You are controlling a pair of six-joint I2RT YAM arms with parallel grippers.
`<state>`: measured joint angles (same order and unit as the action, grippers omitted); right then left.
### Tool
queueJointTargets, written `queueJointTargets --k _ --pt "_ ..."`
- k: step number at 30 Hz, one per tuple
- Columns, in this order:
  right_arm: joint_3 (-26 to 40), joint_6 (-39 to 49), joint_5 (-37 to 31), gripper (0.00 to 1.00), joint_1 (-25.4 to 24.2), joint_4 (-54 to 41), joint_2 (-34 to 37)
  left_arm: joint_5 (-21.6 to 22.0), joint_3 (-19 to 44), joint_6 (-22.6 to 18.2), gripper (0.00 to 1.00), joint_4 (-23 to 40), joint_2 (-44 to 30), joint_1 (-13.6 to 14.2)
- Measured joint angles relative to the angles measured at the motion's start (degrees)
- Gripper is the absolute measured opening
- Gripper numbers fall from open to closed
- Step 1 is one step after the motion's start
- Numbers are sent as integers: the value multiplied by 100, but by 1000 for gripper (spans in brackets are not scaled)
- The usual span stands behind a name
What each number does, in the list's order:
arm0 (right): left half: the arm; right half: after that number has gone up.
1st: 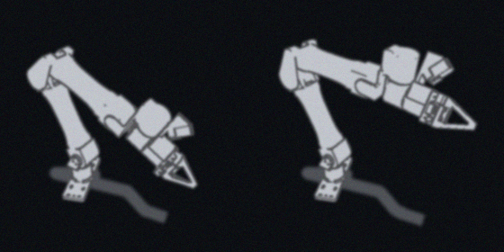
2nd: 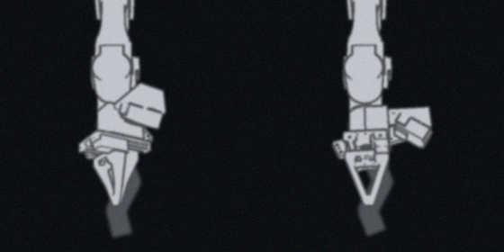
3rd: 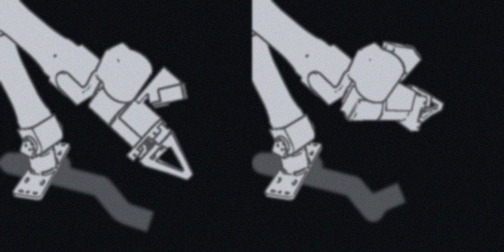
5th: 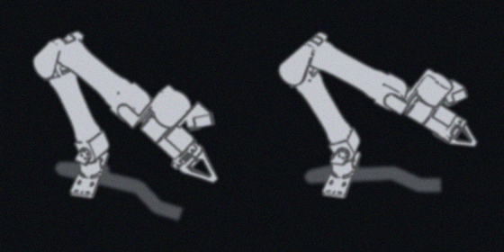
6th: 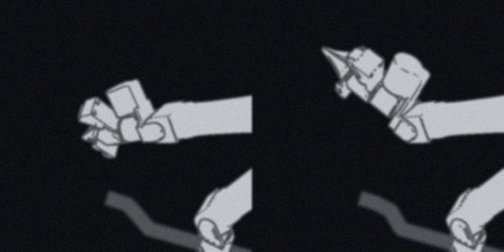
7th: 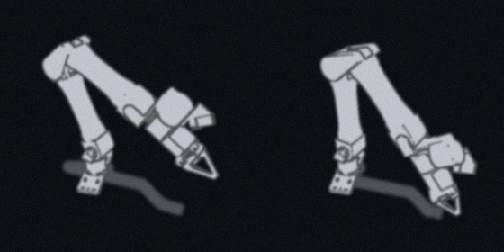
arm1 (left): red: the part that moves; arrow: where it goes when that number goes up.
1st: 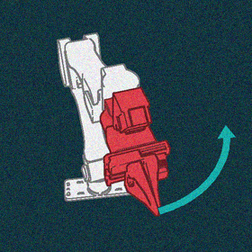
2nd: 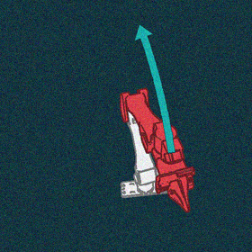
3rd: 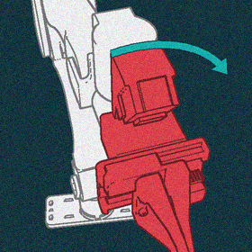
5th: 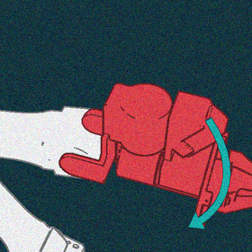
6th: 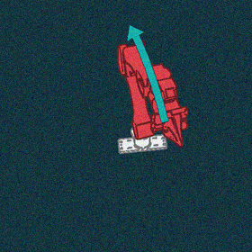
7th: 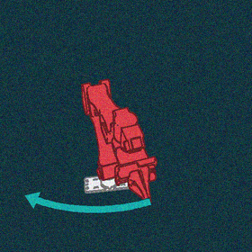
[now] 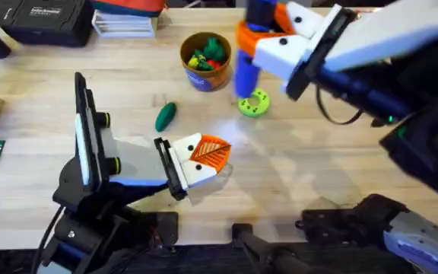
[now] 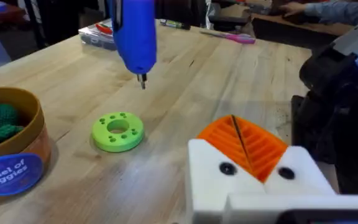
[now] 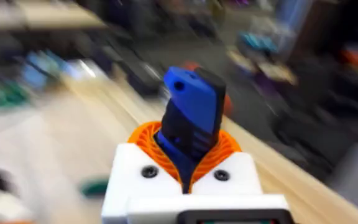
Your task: Pick up the gripper from the table and insert it into the empty holder that is missing its gripper. Then pick up a screw, insert it into the mounting hole, and use the screwdriver to tighten it. Finally, clean up the table by picking up the vegetable and placing it into the bucket.
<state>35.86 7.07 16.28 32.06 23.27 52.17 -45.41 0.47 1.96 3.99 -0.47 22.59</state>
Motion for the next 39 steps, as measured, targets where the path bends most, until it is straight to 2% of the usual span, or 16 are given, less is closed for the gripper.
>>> queueJointTargets --k 5,10,19,23,28,30,33,37,39 --pt "475 1233 -283 27 -1274 -1329 537 2 0 0 11 0 0 0" --pt "824 2787 -764 27 -2209 -1515 1224 0 0 0 11 0 0 0" --pt "863 5879 -1955 27 -2789 -1543 2988 0 0 0 11 0 0 0" --pt "863 6573 -2090 27 -2811 -1561 3548 0 0 0 11 0 0 0" --pt "863 6818 -2114 54 -2809 -1627 3946 0 0 0 11 0 0 0" --pt "863 6767 -2140 176 -2804 -1671 4017 0 0 0 11 0 0 0" --pt "865 6477 -2154 429 -2794 -1690 4037 0 0 0 11 0 0 0" --pt "931 5916 -2213 944 -2773 -1897 3941 0 0 0 11 0 0 0" --pt "974 5677 -2228 987 -2753 -2146 3785 0 0 0 11 0 0 0"
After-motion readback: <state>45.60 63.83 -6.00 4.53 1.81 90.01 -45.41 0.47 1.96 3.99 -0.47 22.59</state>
